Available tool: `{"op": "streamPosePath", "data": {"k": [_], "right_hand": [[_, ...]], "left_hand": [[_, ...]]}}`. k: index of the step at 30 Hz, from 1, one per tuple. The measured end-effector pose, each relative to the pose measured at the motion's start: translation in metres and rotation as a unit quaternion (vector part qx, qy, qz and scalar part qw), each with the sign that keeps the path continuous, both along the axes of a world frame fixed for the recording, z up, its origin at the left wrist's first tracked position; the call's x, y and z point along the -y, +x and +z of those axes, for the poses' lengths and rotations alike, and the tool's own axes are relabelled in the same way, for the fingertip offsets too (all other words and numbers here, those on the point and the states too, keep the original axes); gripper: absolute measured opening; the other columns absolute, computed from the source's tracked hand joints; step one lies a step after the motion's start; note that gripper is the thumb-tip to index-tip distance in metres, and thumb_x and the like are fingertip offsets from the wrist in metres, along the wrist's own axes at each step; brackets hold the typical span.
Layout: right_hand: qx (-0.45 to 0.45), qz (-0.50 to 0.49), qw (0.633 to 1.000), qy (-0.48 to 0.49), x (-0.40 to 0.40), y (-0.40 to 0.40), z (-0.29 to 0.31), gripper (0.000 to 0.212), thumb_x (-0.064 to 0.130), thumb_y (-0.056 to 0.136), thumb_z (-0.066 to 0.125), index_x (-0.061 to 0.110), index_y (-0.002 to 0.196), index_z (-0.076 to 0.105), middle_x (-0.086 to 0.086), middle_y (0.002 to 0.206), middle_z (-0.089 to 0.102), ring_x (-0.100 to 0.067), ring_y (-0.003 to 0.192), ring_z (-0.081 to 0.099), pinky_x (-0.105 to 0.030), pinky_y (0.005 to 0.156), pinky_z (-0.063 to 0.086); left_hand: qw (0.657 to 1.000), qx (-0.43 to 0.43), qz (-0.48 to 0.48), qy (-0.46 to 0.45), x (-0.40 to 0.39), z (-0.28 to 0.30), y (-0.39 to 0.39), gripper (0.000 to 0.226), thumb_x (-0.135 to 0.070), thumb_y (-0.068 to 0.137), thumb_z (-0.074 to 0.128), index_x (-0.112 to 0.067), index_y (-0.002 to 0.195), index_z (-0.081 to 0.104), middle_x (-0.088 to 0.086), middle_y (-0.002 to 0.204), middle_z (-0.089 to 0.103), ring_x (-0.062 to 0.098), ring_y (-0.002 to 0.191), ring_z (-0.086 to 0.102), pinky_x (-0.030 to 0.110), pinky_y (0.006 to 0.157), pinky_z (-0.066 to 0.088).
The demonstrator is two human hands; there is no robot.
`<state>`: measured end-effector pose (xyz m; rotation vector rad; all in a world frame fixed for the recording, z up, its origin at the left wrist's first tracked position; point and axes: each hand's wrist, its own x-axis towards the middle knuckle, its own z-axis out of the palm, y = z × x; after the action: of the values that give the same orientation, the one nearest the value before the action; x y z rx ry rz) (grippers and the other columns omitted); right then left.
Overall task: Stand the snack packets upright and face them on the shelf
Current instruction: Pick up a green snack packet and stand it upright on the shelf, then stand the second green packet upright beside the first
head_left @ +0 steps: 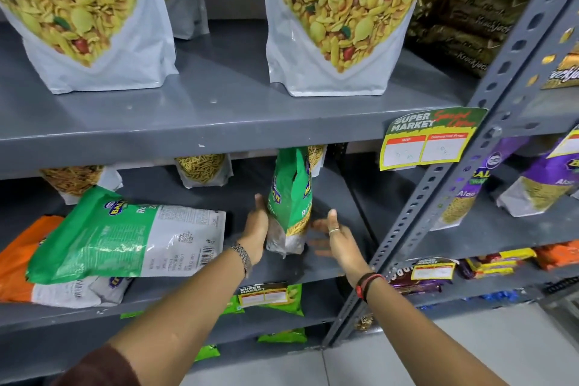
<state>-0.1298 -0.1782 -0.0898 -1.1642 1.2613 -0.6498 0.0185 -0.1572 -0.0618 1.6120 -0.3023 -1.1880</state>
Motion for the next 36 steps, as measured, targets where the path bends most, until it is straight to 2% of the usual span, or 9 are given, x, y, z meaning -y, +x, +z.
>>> {"op": "streamPosePath", "data": {"k": [2, 6, 8, 11, 16, 23, 27, 32, 36], "right_hand": [[0.002, -0.04, 0.999, -0.007, 0.017, 0.002, 0.005, 0.058, 0.066, 0.085, 0.029, 0.024, 0.098, 0.066, -0.012, 0.119, 0.066, -0.027, 0.101, 0.065, -0.047, 0.098, 0.049], [0.06, -0.068, 0.996, 0.026, 0.049, 0.019, 0.033, 0.069, 0.064, 0.088, 0.017, 0.02, 0.128, 0.054, -0.009, 0.138, 0.052, -0.028, 0.128, 0.048, -0.045, 0.112, 0.033], [0.068, -0.034, 0.997, 0.024, 0.059, 0.028, 0.046, 0.078, 0.07, 0.084, 0.009, 0.023, 0.134, 0.046, -0.004, 0.144, 0.046, -0.025, 0.135, 0.039, -0.044, 0.116, 0.024], [0.092, 0.032, 0.994, 0.05, 0.064, 0.039, 0.042, 0.095, 0.083, 0.07, 0.007, 0.026, 0.137, 0.043, -0.003, 0.145, 0.045, -0.022, 0.133, 0.042, -0.04, 0.114, 0.027], [0.088, 0.028, 0.995, 0.038, 0.038, 0.033, 0.038, 0.08, 0.071, 0.082, 0.004, 0.027, 0.14, 0.038, 0.001, 0.146, 0.044, -0.018, 0.135, 0.04, -0.043, 0.118, 0.024], [0.125, 0.014, 0.992, 0.006, 0.012, -0.008, 0.023, 0.07, 0.055, 0.09, 0.0, 0.021, 0.144, 0.028, -0.005, 0.152, 0.033, -0.024, 0.137, 0.036, -0.033, 0.11, 0.028], [0.084, 0.061, 0.994, 0.018, 0.007, -0.019, 0.02, 0.064, 0.05, 0.094, 0.007, 0.016, 0.143, 0.031, -0.006, 0.148, 0.037, -0.025, 0.138, 0.035, -0.038, 0.113, 0.027], [-0.085, 0.116, 0.99, 0.013, -0.007, -0.02, 0.002, 0.035, 0.023, 0.095, 0.043, 0.003, 0.121, 0.054, -0.02, 0.122, 0.059, -0.038, 0.124, 0.049, -0.05, 0.106, 0.039], [-0.107, 0.184, 0.976, -0.047, -0.018, 0.008, 0.004, 0.029, 0.016, 0.093, 0.045, 0.008, 0.117, 0.059, -0.006, 0.112, 0.059, -0.021, 0.112, 0.054, -0.037, 0.101, 0.042]], "left_hand": [[0.997, 0.066, 0.046, 0.001, -0.019, -0.005, -0.014, 0.058, -0.043, 0.097, 0.023, -0.004, 0.133, 0.045, 0.016, 0.141, 0.047, 0.031, 0.128, 0.046, 0.032, 0.099, 0.035], [0.996, 0.069, 0.05, -0.039, -0.058, -0.022, -0.055, 0.06, -0.047, 0.095, 0.022, -0.012, 0.144, 0.029, 0.006, 0.152, 0.032, 0.022, 0.14, 0.03, 0.031, 0.112, 0.022], [0.997, 0.027, 0.033, -0.057, -0.058, -0.027, -0.064, 0.069, -0.059, 0.09, 0.021, -0.019, 0.147, 0.024, -0.002, 0.155, 0.026, 0.018, 0.143, 0.025, 0.033, 0.118, 0.016], [0.997, -0.015, 0.03, -0.07, -0.044, -0.034, -0.063, 0.108, -0.09, 0.06, 0.024, -0.024, 0.146, 0.028, -0.002, 0.154, 0.03, 0.016, 0.142, 0.028, 0.04, 0.119, 0.018], [0.995, -0.028, 0.082, -0.058, -0.03, -0.023, -0.045, 0.073, -0.063, 0.088, 0.012, -0.021, 0.144, 0.033, -0.003, 0.15, 0.036, 0.017, 0.14, 0.031, 0.031, 0.115, 0.018], [0.992, -0.057, 0.053, -0.102, -0.012, -0.01, -0.022, 0.075, -0.06, 0.088, -0.001, -0.022, 0.145, 0.028, 0.002, 0.152, 0.033, 0.019, 0.14, 0.032, 0.028, 0.11, 0.026], [0.994, -0.05, 0.05, -0.083, -0.011, -0.016, -0.02, 0.079, -0.064, 0.086, -0.003, -0.022, 0.145, 0.029, 0.001, 0.152, 0.033, 0.018, 0.142, 0.029, 0.031, 0.115, 0.02], [0.991, -0.038, 0.107, -0.076, -0.049, -0.031, -0.022, 0.073, -0.055, 0.092, 0.009, -0.008, 0.147, 0.021, 0.008, 0.155, 0.026, 0.022, 0.144, 0.024, 0.038, 0.118, 0.018], [0.99, -0.031, 0.132, -0.028, -0.102, -0.053, -0.015, 0.039, -0.03, 0.098, 0.035, -0.007, 0.126, 0.048, 0.011, 0.128, 0.053, 0.024, 0.114, 0.056, 0.033, 0.089, 0.044]]}}
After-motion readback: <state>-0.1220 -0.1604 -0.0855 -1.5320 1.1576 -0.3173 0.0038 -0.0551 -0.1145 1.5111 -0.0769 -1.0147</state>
